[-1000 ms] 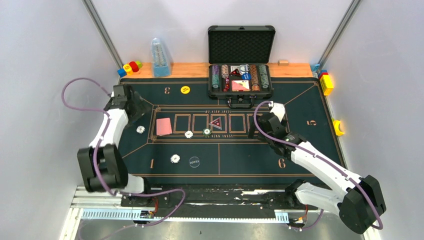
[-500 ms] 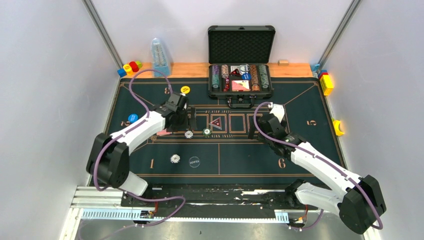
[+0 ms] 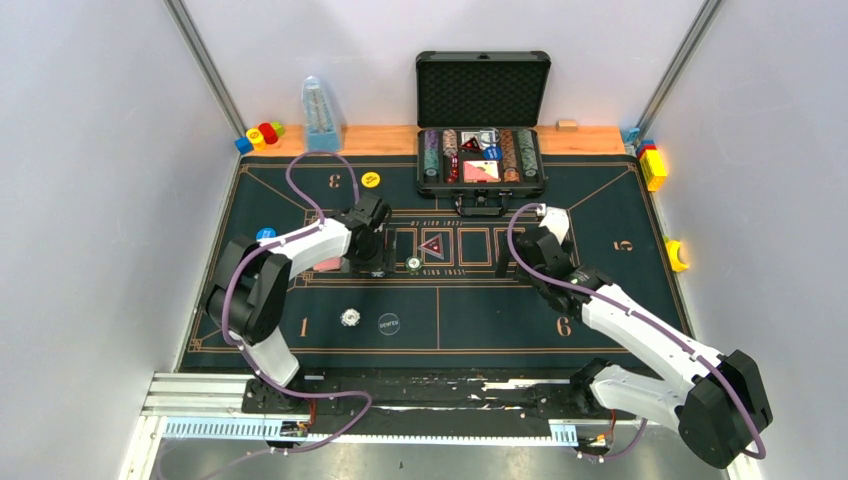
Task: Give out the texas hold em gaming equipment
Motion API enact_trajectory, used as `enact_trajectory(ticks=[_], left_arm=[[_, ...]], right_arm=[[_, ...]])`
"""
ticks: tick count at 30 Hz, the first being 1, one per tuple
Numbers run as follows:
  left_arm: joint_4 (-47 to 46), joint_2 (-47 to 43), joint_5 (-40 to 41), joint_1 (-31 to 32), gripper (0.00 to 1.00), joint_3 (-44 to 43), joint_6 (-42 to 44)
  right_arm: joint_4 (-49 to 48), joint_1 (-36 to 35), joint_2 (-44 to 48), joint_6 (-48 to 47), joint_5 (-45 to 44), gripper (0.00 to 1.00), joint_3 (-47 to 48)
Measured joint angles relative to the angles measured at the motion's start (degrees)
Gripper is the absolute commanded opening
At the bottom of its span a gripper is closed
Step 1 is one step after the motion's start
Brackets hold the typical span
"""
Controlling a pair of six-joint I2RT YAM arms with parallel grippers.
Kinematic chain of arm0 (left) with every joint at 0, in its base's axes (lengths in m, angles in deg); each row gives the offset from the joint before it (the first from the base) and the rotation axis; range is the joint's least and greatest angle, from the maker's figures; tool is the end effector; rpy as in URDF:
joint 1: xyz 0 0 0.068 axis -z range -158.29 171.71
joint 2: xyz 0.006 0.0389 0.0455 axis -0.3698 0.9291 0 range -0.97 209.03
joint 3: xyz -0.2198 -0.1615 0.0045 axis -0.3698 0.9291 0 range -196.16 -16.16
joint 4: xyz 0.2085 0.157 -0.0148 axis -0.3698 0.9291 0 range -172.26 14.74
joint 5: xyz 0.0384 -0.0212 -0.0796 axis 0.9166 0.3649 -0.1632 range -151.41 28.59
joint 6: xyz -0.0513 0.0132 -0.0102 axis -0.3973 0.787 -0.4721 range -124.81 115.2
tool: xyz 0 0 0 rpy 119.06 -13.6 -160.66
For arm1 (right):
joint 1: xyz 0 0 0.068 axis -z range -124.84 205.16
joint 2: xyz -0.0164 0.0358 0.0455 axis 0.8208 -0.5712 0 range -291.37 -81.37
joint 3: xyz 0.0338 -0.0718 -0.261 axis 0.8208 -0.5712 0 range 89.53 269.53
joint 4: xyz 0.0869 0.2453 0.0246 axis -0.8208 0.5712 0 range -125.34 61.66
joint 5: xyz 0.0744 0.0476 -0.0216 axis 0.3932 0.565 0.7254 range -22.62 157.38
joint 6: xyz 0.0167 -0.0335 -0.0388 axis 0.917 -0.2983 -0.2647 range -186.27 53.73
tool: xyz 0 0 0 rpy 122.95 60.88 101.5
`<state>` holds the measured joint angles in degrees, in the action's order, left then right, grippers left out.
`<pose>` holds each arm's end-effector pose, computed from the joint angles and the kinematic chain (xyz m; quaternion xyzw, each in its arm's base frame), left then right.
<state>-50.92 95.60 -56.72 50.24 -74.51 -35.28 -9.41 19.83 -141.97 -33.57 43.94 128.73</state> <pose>0.2807 -0.1493 0.1687 -0.0239 0.9830 -0.0523 0.1741 0.1816 0.1115 0.2315 0.0529 0.9135 0.0425 0.4012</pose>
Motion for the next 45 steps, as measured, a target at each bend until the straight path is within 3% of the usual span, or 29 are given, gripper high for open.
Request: enact_trajectory(ticks=[5, 11, 32, 39, 45], left_arm=[[0.7, 1.5, 0.9, 0.0, 0.69, -1.1, 0.2], [2.5, 2.9, 2.3, 0.1, 0.62, -2.6, 0.4], [4.5, 5.7, 4.6, 2.3, 0.62, -5.7, 0.3], [4.5, 6.3, 4.3, 2.6, 0.47, -6.2, 0.2], [4.7, 6.5, 4.9, 2.9, 0.21, -6.4, 0.0]], right_arm=[[-0.1, 0.0, 0.0, 0.0, 0.0, 1.00, 0.0], [-0.1, 0.0, 0.0, 0.0, 0.0, 1.00, 0.0], [-0.3, 0.0, 0.9, 0.0, 0.8, 1.00, -0.7], [-0.3, 0.0, 0.9, 0.0, 1.0, 1.00, -0.7], [-0.5, 0.0, 1.2, 0.0, 1.0, 1.00, -0.9]])
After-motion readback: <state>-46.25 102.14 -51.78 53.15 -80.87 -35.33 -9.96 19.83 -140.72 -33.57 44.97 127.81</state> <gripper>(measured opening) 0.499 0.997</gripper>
